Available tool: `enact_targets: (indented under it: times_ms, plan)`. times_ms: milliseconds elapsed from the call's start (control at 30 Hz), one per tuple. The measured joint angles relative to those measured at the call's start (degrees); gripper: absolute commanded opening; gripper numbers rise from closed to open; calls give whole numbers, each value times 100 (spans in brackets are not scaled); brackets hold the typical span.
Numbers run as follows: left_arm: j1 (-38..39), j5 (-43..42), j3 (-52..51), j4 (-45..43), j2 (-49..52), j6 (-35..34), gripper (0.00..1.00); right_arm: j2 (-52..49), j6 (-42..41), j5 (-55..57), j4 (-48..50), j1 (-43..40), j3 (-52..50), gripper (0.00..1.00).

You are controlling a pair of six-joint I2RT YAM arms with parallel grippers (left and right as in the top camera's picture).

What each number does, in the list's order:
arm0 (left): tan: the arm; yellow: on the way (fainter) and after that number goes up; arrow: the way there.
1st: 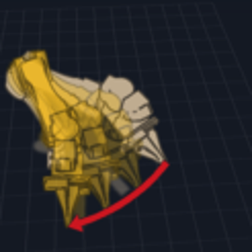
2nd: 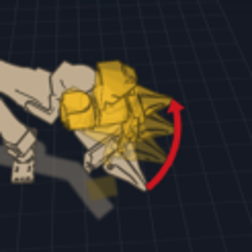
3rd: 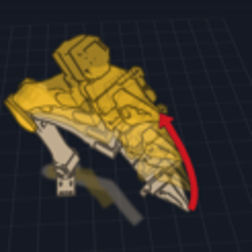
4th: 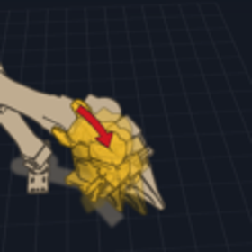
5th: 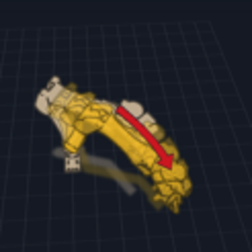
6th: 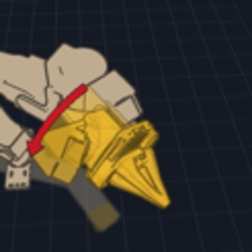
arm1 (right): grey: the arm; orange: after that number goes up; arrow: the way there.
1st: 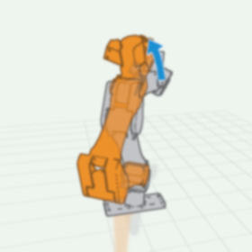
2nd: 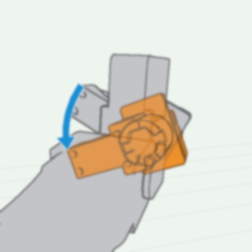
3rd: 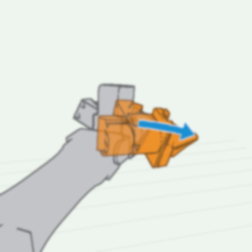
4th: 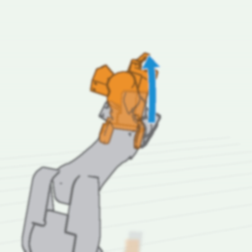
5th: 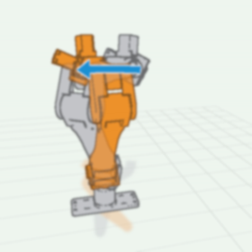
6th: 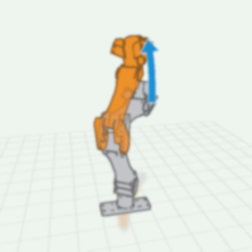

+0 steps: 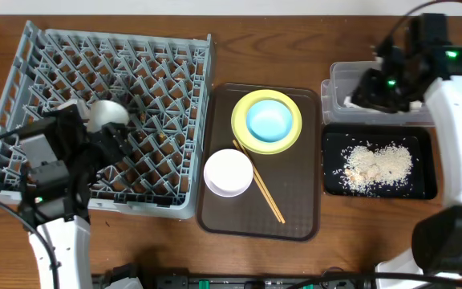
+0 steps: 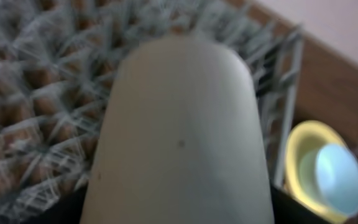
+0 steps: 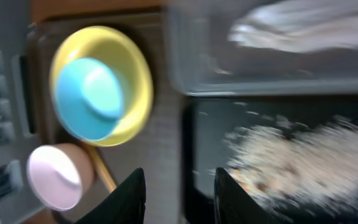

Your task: Sort waste into correct bins and load items into the dishwasher

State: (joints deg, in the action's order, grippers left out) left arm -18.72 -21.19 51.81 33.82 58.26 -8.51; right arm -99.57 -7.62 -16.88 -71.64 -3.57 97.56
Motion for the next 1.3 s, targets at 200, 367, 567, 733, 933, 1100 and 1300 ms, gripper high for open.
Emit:
enact_targets:
  times_ms: [200,367,567,733,933,1100,1300]
  plan:
    - [9,492,212,859,48,63,29,317,2,398,-234,-619,2,34]
    - [70,616,212,1257,448,87,29,321,4,496,-232,-625,2,34]
    - [90,656,212,1344,1034,87,28,321,4,514,-236,-627,2,35]
    - [90,656,212,1373,1427,87,28,321,4,516,-243,-627,2,34]
    - [107,629,212,1384,1788,87,92,321,4,514,-249,-627,2,36]
    - [116,656,212,1241,1906,107,93,321,9,518,-249,-627,2,50]
    - [116,901,636,1506,1910,107,94,321,37,518,-249,-627,2,57]
